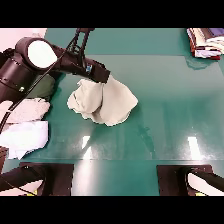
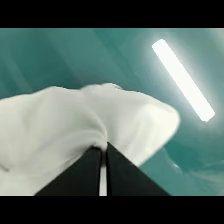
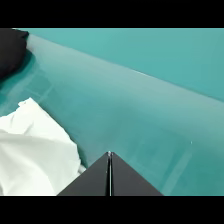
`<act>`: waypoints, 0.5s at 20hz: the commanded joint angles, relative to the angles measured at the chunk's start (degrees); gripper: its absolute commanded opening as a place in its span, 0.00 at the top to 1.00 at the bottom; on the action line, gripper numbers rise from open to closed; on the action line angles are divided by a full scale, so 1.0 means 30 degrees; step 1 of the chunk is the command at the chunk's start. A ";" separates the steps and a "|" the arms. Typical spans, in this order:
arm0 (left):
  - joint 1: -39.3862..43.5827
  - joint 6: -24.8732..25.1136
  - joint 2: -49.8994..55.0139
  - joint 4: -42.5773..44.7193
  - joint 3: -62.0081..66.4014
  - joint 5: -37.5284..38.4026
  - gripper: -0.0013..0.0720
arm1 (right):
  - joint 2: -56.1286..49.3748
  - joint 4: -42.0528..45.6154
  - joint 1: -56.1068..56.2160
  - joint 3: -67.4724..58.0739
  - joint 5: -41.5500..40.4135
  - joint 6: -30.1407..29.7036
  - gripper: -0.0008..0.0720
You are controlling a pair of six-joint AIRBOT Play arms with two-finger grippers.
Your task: Fold the shirts.
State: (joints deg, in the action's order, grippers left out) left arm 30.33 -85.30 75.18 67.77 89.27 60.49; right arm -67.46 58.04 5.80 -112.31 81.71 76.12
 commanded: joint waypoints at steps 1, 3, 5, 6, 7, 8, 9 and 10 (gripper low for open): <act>0.0386 0.0663 0.0874 -0.1756 0.0015 0.0321 0.93 | 0.0007 -0.0007 0.0015 0.0000 0.0146 0.0262 0.96; 0.1413 0.0561 0.1639 -0.1770 0.0022 -0.0393 0.50 | 0.0007 -0.0015 0.0015 0.0000 0.0189 0.0364 0.96; 0.2361 0.0546 0.2295 -0.1734 0.0022 -0.1180 0.02 | 0.0015 -0.0007 0.0015 0.0000 0.0350 0.0415 0.96; 0.2433 0.1122 0.2426 -0.1326 0.0022 -0.1268 0.02 | 0.0015 -0.0007 0.0015 -0.0007 0.0561 0.0415 0.96; 0.2222 0.1377 0.2419 -0.0437 0.0029 -0.1086 0.02 | 0.0007 0.0000 0.0015 0.0000 0.0852 0.0415 0.96; 0.1661 0.1260 0.2346 0.1035 0.0073 -0.0503 0.02 | 0.0007 0.0015 0.0015 0.0000 0.1158 0.0415 0.96; 0.0845 0.0780 0.2259 0.2448 0.0204 0.0364 0.02 | 0.0007 0.0029 0.0015 0.0000 0.1392 0.0408 0.96; -0.0277 0.0350 0.2215 0.3759 0.0240 0.1166 0.02 | 0.0015 0.0022 0.0015 0.0000 0.1574 0.0415 0.96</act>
State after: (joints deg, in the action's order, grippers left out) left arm 33.41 -82.70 81.60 69.91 89.62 59.81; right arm -67.46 58.06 5.80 -112.31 84.38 77.25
